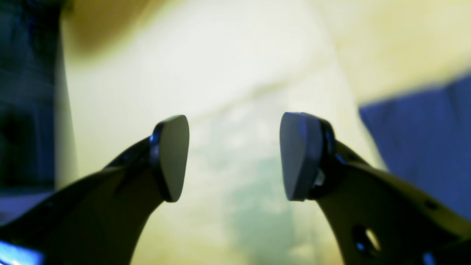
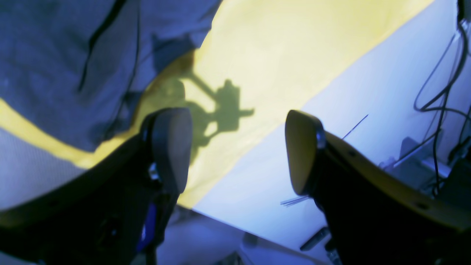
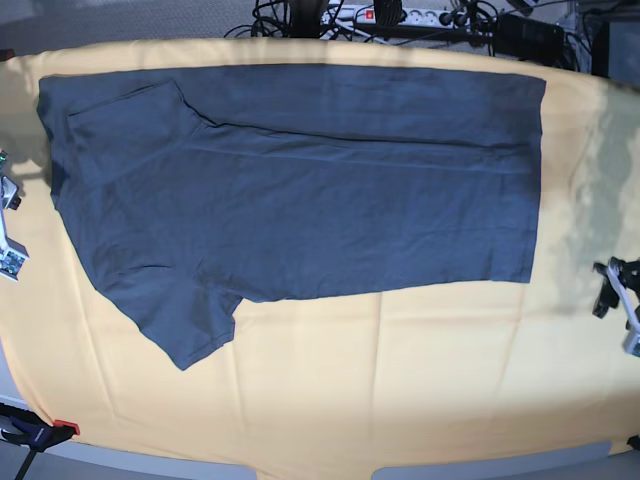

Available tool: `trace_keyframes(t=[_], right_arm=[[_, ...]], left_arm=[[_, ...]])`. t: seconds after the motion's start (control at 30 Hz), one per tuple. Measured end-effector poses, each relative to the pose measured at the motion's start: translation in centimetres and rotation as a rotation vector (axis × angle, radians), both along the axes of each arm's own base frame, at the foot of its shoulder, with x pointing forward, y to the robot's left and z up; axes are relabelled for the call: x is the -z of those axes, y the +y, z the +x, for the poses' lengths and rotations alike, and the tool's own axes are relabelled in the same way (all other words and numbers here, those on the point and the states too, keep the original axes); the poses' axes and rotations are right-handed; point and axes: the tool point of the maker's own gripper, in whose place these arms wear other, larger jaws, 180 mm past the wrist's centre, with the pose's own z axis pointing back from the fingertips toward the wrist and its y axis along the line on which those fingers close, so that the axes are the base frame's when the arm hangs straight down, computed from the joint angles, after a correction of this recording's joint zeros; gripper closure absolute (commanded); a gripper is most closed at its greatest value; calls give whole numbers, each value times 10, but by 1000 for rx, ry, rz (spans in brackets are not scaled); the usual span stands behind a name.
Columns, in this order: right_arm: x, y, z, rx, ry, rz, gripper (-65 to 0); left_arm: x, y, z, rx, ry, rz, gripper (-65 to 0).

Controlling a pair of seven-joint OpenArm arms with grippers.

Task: Fold the T-shirt properly
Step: 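Grasp the folded edge and drag the shirt away from the grippers, then move both grippers to the opposite edge of the shirt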

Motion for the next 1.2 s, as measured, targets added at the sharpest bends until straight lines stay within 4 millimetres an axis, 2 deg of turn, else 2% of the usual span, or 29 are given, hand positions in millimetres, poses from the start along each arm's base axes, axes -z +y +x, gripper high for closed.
trace_keyframes(t=[0.1, 0.2, 0.3, 0.33, 0.5, 0.6, 0.77, 0.87, 0.93, 1.07, 1.2], right_arm=[[-3, -7, 5, 17, -33, -34, -419], [-2, -6, 8, 21, -50, -36, -419], [-3, -1, 16, 12, -100, -16, -419], [-4, -2, 17, 8, -107, -19, -419], [-6, -6, 19, 28, -123, -37, -419], [-7, -9, 19, 37, -128, -55, -419], [-8, -8, 22, 37, -145, -51, -419], [-7, -8, 22, 38, -146, -48, -419], [-8, -8, 22, 41, -148, -48, -419], [-8, -1, 29, 46, -180, -15, -419], [-22, 21, 67, 80, -396, 75, -418]], left_arm=[[20, 12, 3, -105, -21, -406, -394], [58, 21, -13, -170, -2, -671, -394], [102, 2, -29, -182, 61, -811, -394], [103, -9, -25, -163, 42, -863, -394], [117, -47, -14, -119, 50, -927, -394], [124, -62, -14, -100, 80, -942, -394], [135, -115, -17, 33, 176, -994, -394], [141, -129, -17, 52, 200, -997, -377], [141, -129, -17, 56, 199, -993, -309], [139, -127, -12, 42, 208, -979, 0], [134, -123, -4, 12, 227, -964, 0]])
